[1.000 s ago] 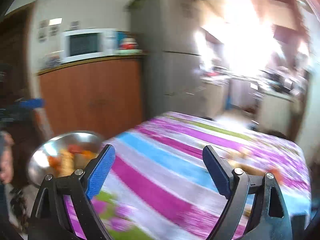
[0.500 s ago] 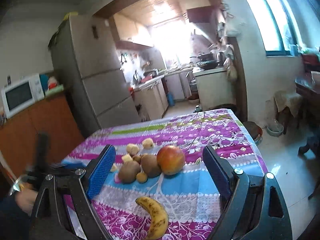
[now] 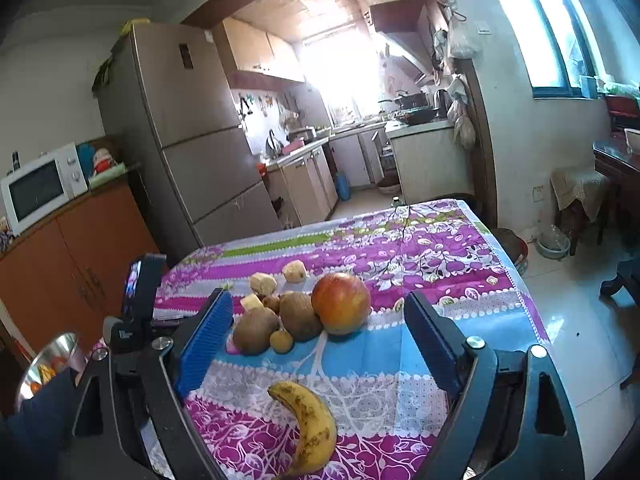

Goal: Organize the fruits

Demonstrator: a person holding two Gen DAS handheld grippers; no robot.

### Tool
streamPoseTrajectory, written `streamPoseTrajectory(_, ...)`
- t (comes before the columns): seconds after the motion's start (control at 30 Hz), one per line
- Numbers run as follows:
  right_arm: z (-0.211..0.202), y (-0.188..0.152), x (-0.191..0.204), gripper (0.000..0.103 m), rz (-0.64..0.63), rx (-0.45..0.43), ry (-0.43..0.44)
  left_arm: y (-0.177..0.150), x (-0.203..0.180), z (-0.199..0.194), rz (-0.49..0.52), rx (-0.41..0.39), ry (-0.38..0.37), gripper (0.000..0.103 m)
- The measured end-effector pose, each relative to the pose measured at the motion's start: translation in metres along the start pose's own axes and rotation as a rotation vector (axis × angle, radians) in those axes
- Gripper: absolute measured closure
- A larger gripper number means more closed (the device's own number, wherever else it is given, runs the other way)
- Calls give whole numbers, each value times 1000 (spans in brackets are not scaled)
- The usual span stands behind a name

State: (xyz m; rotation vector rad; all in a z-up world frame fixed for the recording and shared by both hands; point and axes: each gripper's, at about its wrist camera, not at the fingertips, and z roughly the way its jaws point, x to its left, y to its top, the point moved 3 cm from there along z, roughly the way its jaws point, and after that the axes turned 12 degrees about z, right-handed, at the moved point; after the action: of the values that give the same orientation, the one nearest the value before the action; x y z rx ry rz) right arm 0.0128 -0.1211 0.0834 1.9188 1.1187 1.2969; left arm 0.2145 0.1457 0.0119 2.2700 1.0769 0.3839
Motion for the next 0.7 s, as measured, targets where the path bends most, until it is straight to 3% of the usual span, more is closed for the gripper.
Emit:
streamPoseTrajectory(0.1, 6, -4, 1, 25, -3, 46, 9, 2, -1, 3, 10, 7, 10, 80)
streamPoseTrajectory(0.17, 9, -5, 1, 32, -3, 83, 18, 1, -3, 0, 16, 1, 12, 80)
streamPoseTrajectory(0.37, 14, -2, 6, 37, -48, 168, 56, -14, -10, -38, 52, -63, -1, 80)
streamPoseTrajectory(0.6, 88, -36, 39, 37, -297, 499, 16, -24, -12, -58, 23, -121, -98, 80)
streamPoseTrajectory(0.7, 117, -53, 47, 42, -399, 587, -11, -23, -8, -58, 2, -134, -122, 80)
